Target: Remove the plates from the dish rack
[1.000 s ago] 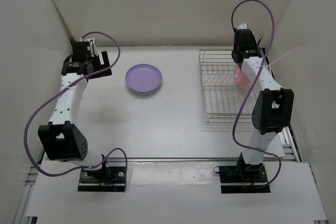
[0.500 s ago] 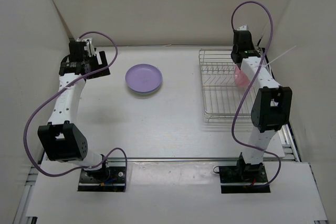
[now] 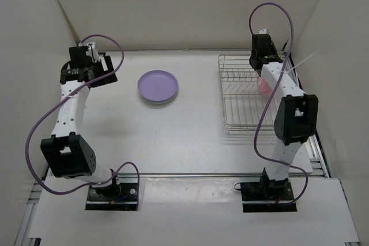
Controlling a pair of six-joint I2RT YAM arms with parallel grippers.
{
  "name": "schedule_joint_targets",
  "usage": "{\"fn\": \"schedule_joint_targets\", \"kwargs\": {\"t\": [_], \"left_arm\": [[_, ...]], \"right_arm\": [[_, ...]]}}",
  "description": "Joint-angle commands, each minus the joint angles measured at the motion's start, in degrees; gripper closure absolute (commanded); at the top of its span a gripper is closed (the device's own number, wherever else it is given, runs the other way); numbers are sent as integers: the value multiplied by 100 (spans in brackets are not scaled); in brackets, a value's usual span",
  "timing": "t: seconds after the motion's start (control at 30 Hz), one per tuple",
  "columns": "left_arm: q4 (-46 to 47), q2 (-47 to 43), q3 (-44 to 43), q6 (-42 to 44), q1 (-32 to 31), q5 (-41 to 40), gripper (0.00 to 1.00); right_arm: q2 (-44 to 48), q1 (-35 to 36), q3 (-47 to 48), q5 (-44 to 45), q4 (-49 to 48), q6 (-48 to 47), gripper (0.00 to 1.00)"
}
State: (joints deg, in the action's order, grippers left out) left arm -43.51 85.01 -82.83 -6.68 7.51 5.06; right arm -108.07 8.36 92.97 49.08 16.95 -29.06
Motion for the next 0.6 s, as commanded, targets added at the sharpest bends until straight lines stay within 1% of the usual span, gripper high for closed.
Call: {"fn": "schedule_joint_targets", "kwargs": {"t": [0.0, 0.3, 0.4, 0.57], "left_arm": [[-9, -81, -128, -35, 67, 232, 0], [-9, -81, -76, -35, 67, 338, 0], [-61, -81, -76, -35, 67, 390, 0], [-61, -29, -76, -35, 67, 443, 0]], "right_arm": [[23, 78, 327, 313, -393, -153, 100], [198, 236, 73, 673, -1017, -925, 100], [260, 236, 20, 805, -1071, -1136, 100], [601, 289, -146, 1024, -1369, -1671, 100]]}}
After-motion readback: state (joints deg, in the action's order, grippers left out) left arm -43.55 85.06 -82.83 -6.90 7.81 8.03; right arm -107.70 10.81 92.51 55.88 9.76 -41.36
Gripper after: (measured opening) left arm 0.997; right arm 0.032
